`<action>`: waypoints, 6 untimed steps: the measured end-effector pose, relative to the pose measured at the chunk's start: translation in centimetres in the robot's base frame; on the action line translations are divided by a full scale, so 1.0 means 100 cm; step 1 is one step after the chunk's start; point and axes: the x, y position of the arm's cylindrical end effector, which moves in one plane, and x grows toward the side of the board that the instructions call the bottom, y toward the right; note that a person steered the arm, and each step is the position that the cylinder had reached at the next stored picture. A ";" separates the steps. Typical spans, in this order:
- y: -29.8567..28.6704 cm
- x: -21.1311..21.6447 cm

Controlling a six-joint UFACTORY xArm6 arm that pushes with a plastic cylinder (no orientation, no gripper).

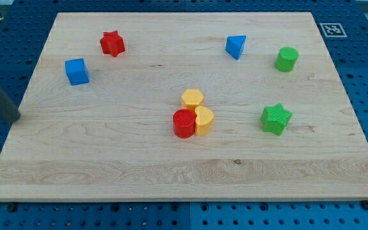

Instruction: Slide the red star towards the center

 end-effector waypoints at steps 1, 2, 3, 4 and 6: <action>0.000 -0.073; 0.002 -0.141; 0.021 -0.185; 0.065 -0.189; 0.184 -0.170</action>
